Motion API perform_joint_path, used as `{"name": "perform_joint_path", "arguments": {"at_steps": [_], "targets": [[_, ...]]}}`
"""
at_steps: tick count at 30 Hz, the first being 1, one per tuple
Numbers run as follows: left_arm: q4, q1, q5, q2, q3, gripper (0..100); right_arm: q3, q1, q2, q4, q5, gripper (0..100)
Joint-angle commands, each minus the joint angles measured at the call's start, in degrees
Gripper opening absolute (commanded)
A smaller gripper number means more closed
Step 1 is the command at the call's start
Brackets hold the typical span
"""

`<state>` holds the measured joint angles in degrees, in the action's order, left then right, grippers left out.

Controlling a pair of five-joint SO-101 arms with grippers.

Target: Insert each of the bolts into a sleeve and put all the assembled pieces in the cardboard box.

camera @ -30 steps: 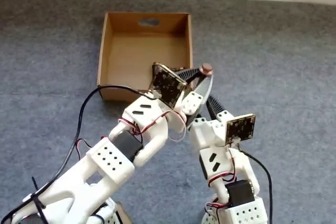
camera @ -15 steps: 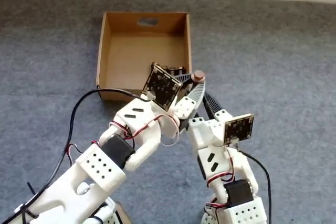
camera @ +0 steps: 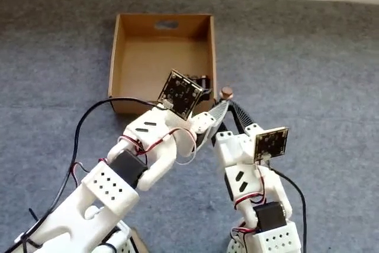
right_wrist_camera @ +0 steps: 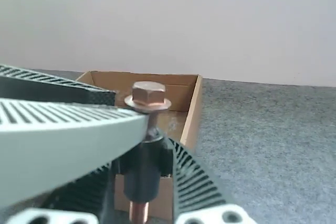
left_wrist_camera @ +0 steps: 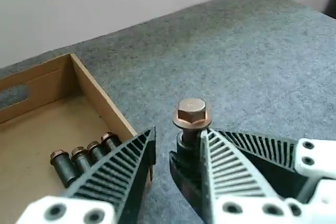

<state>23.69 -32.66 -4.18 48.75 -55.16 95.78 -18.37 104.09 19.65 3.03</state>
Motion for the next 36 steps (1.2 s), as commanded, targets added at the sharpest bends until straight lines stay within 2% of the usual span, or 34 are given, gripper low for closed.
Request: {"name": "perform_joint_path", "arguments": {"at_steps": [1, 6, 9, 13, 17, 22, 25, 29, 36], "targets": [[3.60, 1.01, -0.09, 3.03, 2.59, 14, 6.46, 0.84, 0.92, -1.19, 0.26, 0.8], [7.03, 1.36, 0.00, 10.59, 2.59, 14, 6.46, 0.84, 0.92, -1.27, 0.26, 0.8], [10.81, 4.44, 0.00, 15.43, 2.59, 14, 6.55, 0.84, 0.92, -1.19, 0.26, 0.8], [14.86, 13.14, 0.00, 18.95, -0.40, 14, 6.55, 0.84, 0.92, -1.01, 0.26, 0.8], [14.68, 24.13, 2.20, 16.92, -10.86, 14, 6.99, 0.92, 0.84, -0.22, 0.18, 0.8], [6.68, 31.43, 11.43, 11.21, -22.55, 14, 7.16, 0.66, 0.84, 1.10, 0.35, 0.8], [-3.69, 32.40, 11.60, 8.92, -29.58, 14, 6.99, 0.66, 0.84, 1.45, 0.26, 0.8], [-12.31, 32.31, 11.60, 8.66, -34.51, 14, 4.88, 0.66, 0.84, 1.36, 0.18, 0.8], [-13.19, 32.13, 11.60, 8.22, -35.47, 14, -8.48, 0.57, 0.31, 3.21, 0.18, 0.8]]}}
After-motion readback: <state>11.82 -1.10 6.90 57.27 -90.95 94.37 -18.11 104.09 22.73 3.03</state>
